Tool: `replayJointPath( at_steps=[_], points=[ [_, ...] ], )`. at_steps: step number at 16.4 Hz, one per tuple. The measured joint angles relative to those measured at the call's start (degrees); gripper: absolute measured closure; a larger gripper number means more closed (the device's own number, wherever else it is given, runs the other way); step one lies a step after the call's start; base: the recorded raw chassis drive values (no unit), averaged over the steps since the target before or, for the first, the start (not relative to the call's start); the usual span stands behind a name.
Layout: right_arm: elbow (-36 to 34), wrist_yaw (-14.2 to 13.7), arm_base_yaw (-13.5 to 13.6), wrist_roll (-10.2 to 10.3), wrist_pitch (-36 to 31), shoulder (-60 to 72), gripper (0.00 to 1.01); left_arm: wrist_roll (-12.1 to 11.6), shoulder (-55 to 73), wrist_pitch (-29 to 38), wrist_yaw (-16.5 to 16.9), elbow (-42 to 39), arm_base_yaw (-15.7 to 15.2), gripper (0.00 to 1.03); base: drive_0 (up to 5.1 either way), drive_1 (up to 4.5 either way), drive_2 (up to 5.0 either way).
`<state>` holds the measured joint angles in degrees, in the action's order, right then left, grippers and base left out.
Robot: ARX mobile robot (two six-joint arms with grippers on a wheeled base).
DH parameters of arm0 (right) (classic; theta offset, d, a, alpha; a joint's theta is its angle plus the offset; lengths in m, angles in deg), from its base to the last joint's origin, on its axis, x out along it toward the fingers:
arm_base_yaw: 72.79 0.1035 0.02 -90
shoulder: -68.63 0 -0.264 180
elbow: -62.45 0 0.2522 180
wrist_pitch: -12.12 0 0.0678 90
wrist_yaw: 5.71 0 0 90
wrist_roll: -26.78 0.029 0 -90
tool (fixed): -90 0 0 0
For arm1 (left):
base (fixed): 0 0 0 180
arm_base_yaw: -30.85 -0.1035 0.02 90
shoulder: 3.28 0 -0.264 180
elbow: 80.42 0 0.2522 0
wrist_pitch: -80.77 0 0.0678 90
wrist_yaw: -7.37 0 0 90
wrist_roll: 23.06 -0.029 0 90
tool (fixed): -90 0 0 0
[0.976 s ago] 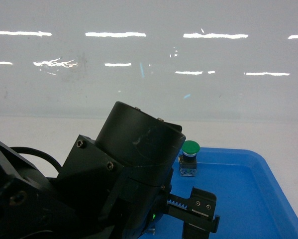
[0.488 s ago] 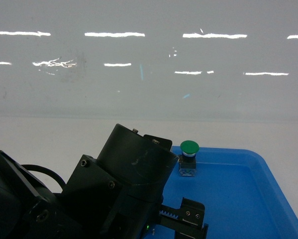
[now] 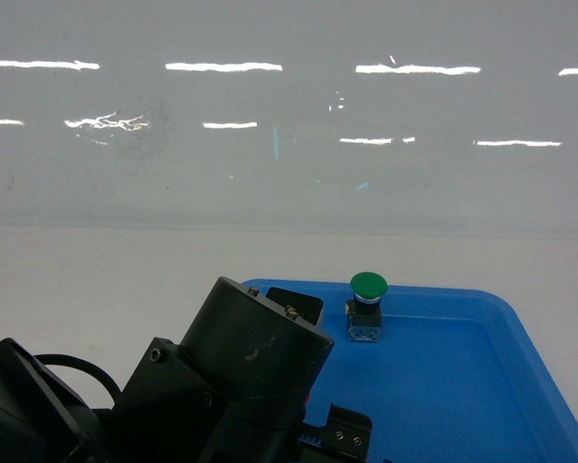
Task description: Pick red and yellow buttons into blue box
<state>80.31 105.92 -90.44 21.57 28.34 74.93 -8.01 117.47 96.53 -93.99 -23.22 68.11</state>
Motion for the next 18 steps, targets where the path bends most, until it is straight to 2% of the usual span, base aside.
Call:
replayJointPath(
  at_steps=[4,6,12,18],
  points=[
    [0.0,0.0,0.0,0.0,0.0,0.0,0.62,0.1,0.2,2.7,-0.2,-1.2,-1.0,0.65,0.0,0.0,0.0],
    [0.0,0.0,0.0,0.0,0.0,0.0,0.62,0.4,0.2,4.1,-0.1,-1.7,-1.6,0.77,0.0,0.0,0.0],
    [0.0,0.0,0.0,0.0,0.0,0.0,0.62,1.0,-0.1,7.7,-0.7,-4.1,-3.9,0.79,0.0,0.0,0.0],
    [0.0,0.0,0.0,0.0,0.0,0.0,0.62,-1.9,-12.9,15.7,-3.0,-7.8,-10.4,0.79,0.0,0.0,0.0]
  ],
)
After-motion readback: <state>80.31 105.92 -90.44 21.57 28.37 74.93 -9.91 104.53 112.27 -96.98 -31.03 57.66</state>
